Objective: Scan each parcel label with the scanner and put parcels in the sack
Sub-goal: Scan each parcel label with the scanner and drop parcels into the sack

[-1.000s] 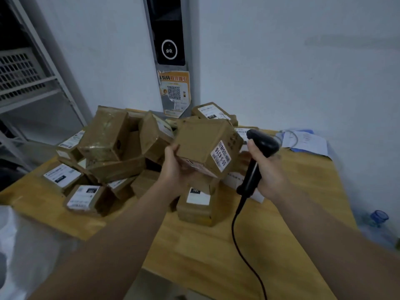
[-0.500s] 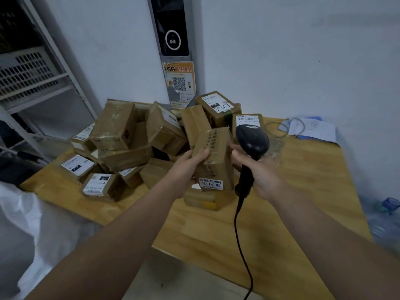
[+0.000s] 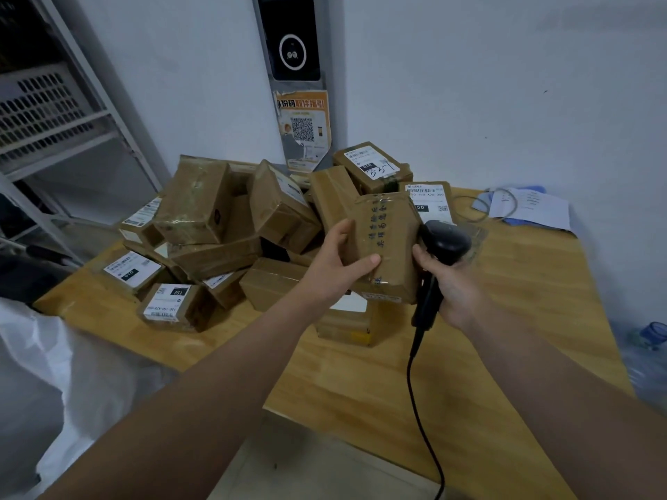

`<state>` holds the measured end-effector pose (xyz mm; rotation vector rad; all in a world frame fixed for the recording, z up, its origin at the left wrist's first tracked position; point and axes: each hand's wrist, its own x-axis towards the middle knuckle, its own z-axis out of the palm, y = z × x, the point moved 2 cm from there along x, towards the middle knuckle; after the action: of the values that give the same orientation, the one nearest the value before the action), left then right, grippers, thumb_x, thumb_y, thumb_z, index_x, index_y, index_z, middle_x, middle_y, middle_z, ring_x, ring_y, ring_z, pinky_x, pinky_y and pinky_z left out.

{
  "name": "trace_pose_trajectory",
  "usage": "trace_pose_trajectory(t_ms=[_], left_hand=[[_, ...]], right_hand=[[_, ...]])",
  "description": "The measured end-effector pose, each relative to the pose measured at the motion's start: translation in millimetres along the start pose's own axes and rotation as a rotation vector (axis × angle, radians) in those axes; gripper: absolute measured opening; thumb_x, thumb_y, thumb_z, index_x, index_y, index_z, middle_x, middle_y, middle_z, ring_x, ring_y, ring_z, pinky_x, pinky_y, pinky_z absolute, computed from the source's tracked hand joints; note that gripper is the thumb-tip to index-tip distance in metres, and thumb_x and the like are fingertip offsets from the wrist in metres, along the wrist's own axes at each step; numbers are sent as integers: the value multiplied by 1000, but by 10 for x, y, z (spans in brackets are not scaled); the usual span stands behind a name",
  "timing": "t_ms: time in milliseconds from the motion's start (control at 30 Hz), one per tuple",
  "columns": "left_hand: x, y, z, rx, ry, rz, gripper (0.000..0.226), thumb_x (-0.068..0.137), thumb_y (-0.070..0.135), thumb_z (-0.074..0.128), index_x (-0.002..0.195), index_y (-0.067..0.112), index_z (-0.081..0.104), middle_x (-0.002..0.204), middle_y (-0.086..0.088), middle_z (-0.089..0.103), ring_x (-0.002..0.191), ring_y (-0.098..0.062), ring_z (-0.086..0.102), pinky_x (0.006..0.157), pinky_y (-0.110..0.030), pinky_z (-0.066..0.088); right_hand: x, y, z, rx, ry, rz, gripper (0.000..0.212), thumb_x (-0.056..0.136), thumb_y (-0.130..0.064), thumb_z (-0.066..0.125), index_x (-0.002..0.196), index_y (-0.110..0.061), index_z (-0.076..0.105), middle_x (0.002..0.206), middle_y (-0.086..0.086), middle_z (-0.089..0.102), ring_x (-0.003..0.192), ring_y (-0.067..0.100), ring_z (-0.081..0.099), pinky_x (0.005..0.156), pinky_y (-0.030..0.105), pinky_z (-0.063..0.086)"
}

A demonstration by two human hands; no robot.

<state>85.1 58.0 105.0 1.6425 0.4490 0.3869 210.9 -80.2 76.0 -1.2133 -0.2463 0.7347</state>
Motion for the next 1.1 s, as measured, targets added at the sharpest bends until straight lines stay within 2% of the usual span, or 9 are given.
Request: trace_pose_trajectory(t_ms=[200,300,500,600,733,833,900,1033,1100], left_hand=[[124,158,34,327,-7,-140,107,60,73,70,147,34,23,151,-2,29,134,-24,38,107,-47,41],[133,195,89,638,9,-165,109,66,71,70,149,29,13,153,-5,23,140,-31,25,110,-52,33],[42,78,-157,-79,28,-216,80,83,32,73,144,25,22,130,0,45,105,-15,56,75,-26,52],[-27,-16,-174,-279,-4,-226,74,83,31,70,143,25,27,128,0,53,110,-20,60,94,-39,52],[-63,-34,-164,-226,-45,-211,56,94,30,58,146,21,37,130,4,57,116,-15,58,104,-37,46],[-69,30,-164,-37,27,-115,43,99,21,52,141,20,41,128,4,57,100,0,57,78,-13,52],[-51,65,-146,11,31,-93,54,98,26,55,146,23,31,127,5,52,99,2,54,70,-8,51],[10,72,-55,205,24,-148,119,61,72,74,151,40,2,152,-1,29,137,-22,37,107,-39,40],[39,80,-36,314,41,-224,129,63,69,74,152,36,-13,158,-5,9,144,-28,21,107,-40,32]], right_hand=[[39,83,-43,-9,72,-24,53,79,-18,77,129,-19,59,119,3,69,110,22,65,95,49,52],[19,131,-6,-65,138,-61,59,76,-19,80,130,-18,57,119,2,68,110,22,64,94,44,53],[-80,18,-36,14,141,-42,44,84,-16,73,125,-13,60,115,8,70,106,26,67,94,46,53],[-128,-15,-16,16,64,3,39,85,-20,70,122,-12,63,115,9,71,109,26,66,99,43,50],[-133,-5,55,47,-7,-16,39,85,-16,70,123,-11,64,114,9,71,104,23,68,85,36,56],[-116,-16,76,28,44,-62,38,83,-9,72,121,-11,64,114,12,71,106,27,68,89,42,55],[-124,-27,109,-4,58,-98,37,81,-7,74,117,-11,65,110,11,73,104,29,69,92,48,54],[-151,-24,206,-125,107,-183,48,77,-12,79,122,-13,62,104,2,74,98,18,71,85,38,58],[-135,8,233,-212,139,-197,57,72,-23,84,124,-18,61,108,-1,73,100,16,69,90,40,55]])
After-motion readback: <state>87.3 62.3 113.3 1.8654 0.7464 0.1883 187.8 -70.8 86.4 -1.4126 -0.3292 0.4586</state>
